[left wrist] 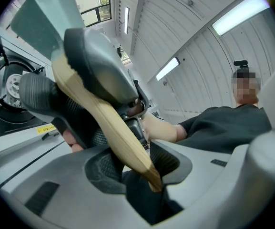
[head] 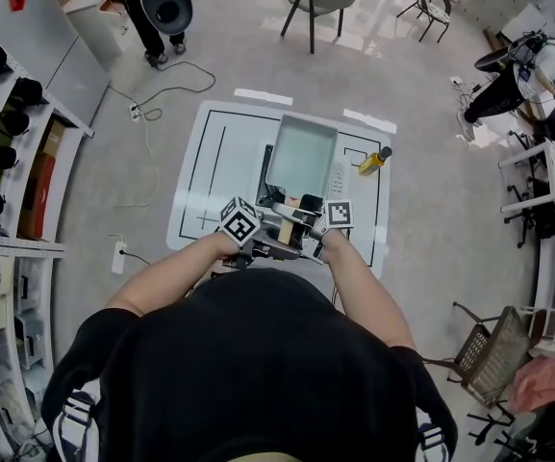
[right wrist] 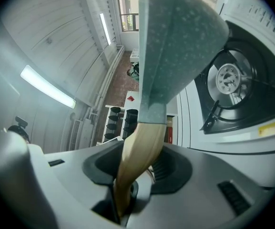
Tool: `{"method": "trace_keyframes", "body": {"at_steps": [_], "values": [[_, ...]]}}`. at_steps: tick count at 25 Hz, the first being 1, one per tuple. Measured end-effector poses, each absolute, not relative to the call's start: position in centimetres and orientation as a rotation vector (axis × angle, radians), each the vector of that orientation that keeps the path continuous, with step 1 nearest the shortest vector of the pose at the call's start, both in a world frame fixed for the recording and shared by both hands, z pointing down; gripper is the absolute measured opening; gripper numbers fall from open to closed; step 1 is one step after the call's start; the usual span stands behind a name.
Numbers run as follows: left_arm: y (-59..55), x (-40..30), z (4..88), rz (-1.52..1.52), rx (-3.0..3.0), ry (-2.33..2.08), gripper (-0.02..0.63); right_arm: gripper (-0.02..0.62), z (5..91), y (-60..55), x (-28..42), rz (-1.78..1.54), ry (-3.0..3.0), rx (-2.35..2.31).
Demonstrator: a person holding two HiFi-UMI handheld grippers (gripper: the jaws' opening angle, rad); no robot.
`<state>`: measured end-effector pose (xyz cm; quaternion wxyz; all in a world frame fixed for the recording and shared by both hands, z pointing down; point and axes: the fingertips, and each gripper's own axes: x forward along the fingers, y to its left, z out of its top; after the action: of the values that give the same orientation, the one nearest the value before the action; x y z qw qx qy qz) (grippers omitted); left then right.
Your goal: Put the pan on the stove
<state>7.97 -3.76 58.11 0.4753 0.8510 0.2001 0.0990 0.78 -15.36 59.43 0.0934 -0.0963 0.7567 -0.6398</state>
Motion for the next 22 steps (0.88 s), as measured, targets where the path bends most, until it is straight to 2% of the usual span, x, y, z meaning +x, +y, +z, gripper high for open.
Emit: {"method": "trace_keyframes", "body": {"at_steps": [22], "values": [[-4.3,8.5,62.6,0.249,1.997,0.457,0.158,0.153,64.9,-15.8,1.3,-2.025,2.122,-0.302]]}}
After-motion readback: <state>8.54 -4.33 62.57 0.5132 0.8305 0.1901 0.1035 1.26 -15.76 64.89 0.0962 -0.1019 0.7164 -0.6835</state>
